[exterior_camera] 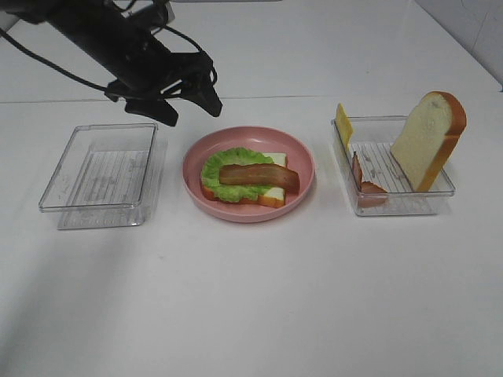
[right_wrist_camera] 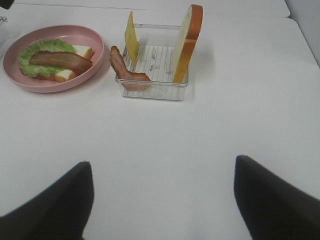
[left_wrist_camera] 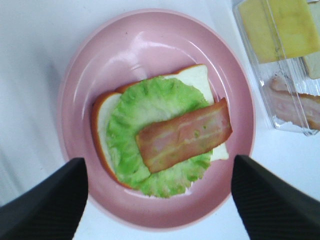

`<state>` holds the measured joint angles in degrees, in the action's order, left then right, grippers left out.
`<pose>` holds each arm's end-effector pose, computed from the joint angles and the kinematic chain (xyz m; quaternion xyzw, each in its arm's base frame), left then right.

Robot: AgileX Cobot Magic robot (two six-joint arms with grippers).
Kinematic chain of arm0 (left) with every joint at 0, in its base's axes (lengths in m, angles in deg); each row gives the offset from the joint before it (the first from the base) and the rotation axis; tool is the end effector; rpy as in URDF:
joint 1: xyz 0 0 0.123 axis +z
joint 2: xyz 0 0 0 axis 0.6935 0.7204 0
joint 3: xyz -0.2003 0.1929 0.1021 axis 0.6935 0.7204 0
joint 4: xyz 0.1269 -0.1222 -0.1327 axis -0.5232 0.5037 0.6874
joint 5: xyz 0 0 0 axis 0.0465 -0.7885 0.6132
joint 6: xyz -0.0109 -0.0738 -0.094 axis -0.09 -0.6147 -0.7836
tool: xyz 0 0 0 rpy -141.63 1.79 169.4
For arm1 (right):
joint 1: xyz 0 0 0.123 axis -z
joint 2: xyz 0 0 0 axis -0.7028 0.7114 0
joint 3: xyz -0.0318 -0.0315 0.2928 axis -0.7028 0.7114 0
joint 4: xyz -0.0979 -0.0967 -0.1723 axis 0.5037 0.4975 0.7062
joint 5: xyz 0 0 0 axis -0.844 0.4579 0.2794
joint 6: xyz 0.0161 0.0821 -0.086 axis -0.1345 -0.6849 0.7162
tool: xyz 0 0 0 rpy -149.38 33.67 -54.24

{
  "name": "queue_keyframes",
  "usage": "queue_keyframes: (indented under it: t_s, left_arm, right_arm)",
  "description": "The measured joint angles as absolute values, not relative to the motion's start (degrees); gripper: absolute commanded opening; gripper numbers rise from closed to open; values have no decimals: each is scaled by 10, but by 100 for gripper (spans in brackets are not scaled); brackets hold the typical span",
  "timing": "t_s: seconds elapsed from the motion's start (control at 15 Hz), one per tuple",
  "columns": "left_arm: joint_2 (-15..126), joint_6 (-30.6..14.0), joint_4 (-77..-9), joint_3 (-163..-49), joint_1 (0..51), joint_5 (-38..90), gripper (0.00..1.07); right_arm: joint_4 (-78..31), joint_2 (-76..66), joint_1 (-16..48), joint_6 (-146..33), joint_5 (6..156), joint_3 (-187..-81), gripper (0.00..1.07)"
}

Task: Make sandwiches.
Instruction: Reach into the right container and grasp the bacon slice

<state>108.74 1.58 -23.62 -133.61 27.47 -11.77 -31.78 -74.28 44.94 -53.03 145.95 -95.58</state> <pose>0.4204 -0.1765 0.2113 0.1025 0.9431 -0.2575 0.1838 -0.0217 0.0157 0.2515 -0.0610 0.8469 0.0365 0.5269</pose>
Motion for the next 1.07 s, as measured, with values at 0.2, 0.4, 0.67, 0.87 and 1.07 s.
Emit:
queue_keyframes:
  t_s: [0.2, 0.4, 0.67, 0.87, 1.07]
  left_arm:
    - [1016, -63, -335, -1336, 275, -171, 76]
    - [888, -140, -487, -1336, 275, -306, 76]
    - [787, -166, -547, -1318, 275, -325, 76]
    - [701, -162, -549, -1238, 275, -326, 76]
    - [616, -159, -557, -1146, 275, -327, 76]
  right_arm:
    - [-318, -743, 449, -530, 1460, -956, 74]
    - [-318, -743, 449, -530, 1460, -956, 74]
    - [-318, -743, 449, -530, 1460, -956, 74]
    - [-318, -743, 449, -530, 1460, -956, 74]
    - [-318, -743, 449, -530, 1460, -956, 74]
